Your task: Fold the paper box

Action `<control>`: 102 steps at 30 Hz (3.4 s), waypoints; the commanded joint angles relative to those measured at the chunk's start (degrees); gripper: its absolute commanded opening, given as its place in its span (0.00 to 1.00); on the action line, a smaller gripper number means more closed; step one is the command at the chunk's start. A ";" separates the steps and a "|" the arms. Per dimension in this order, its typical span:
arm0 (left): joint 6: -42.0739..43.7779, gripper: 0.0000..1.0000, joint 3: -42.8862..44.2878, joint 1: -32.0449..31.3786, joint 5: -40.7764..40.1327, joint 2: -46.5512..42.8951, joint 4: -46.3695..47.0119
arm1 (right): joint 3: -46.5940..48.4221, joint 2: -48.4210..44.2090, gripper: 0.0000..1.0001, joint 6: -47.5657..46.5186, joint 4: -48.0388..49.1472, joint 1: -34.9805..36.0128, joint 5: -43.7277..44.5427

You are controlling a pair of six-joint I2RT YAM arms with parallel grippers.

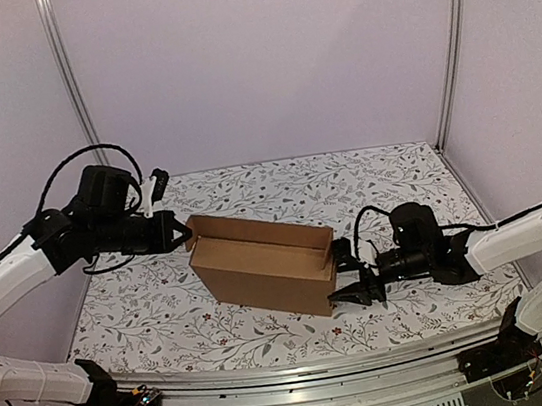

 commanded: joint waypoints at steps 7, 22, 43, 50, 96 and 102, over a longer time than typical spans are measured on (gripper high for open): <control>1.73 0.00 6.21 -1.02 -0.49 1.92 -4.23 | -1.12 0.56 0.32 -1.33 -1.02 0.85 3.04; 2.17 0.00 11.17 -1.02 1.67 6.33 -9.35 | -0.54 0.79 0.32 -2.01 -2.44 1.27 4.05; 0.77 0.00 -2.67 -1.55 -2.70 -0.04 -6.83 | 1.72 2.72 0.32 0.85 -2.74 1.19 5.32; 0.18 0.00 -5.76 -1.63 -2.75 -1.65 -5.66 | 2.25 2.55 0.32 1.97 -2.65 0.70 6.14; -1.90 0.02 -6.79 -8.94 -15.80 2.44 -5.93 | 2.42 -0.96 0.72 9.39 -2.05 -0.90 8.83; -2.76 0.00 -5.53 -8.93 -16.65 3.63 -6.25 | 0.93 -3.56 0.95 10.55 -2.15 -1.37 9.84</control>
